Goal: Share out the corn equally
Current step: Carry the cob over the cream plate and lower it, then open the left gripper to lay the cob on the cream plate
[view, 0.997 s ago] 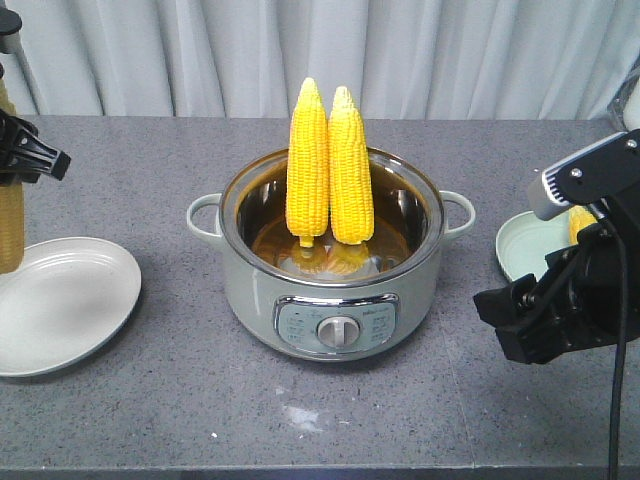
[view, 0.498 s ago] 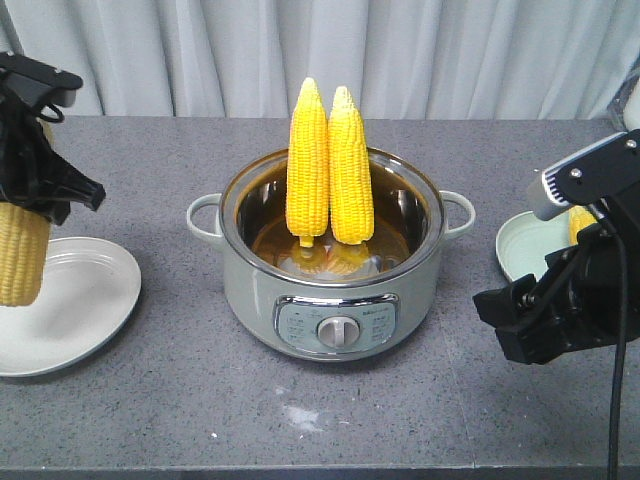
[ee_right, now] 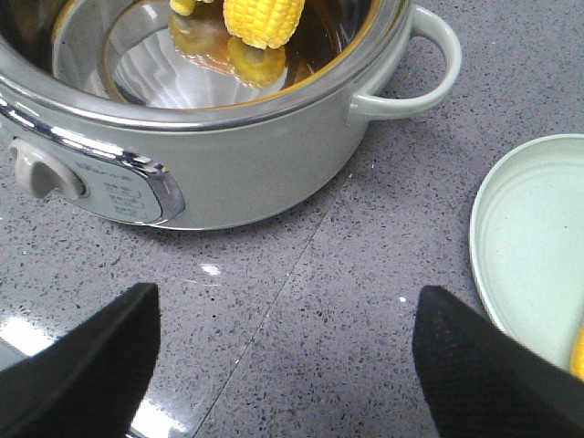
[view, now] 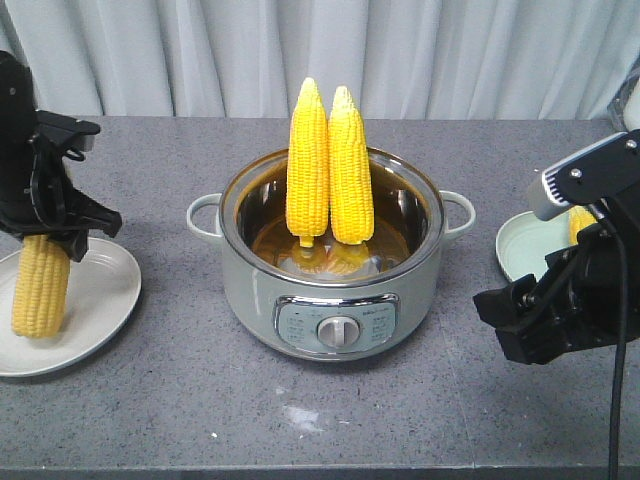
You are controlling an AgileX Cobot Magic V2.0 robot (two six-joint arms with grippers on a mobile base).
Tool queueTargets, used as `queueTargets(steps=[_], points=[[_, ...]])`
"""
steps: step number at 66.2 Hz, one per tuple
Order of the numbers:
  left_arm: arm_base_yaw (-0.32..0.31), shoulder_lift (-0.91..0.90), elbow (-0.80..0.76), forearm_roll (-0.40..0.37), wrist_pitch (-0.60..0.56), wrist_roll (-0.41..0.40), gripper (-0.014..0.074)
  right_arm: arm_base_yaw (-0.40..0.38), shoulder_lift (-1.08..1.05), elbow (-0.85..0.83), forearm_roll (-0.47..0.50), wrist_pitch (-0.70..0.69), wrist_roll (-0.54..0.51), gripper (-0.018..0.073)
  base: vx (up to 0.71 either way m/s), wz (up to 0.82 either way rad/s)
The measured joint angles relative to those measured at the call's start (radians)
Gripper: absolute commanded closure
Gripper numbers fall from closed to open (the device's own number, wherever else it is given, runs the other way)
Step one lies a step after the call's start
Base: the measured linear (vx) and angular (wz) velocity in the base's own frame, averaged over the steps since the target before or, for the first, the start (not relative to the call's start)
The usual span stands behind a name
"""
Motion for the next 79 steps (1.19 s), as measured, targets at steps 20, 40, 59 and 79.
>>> queueTargets(steps=[20, 40, 59, 79], points=[[0.034, 0.029, 0.000, -0.028, -0.009, 0.000, 0.0250, 0.000, 0.000, 0.000, 0.000, 0.001, 0.000, 0.0000, 0.00, 0.00], [0.035, 0.053, 0.000, -0.035, -0.015, 0.000, 0.0048, 0.000, 0.000, 0.000, 0.000, 0.006, 0.000, 0.0000, 0.00, 0.00], [0.035, 0.053, 0.000, -0.035, -0.015, 0.008, 0.0044, 0.000, 0.000, 0.000, 0.000, 0.007, 0.000, 0.0000, 0.00, 0.00], [0.035, 0.000, 0.000, -0.038, -0.014, 0.016, 0.0045, 0.000, 0.000, 0.000, 0.000, 0.007, 0.000, 0.0000, 0.00, 0.00]])
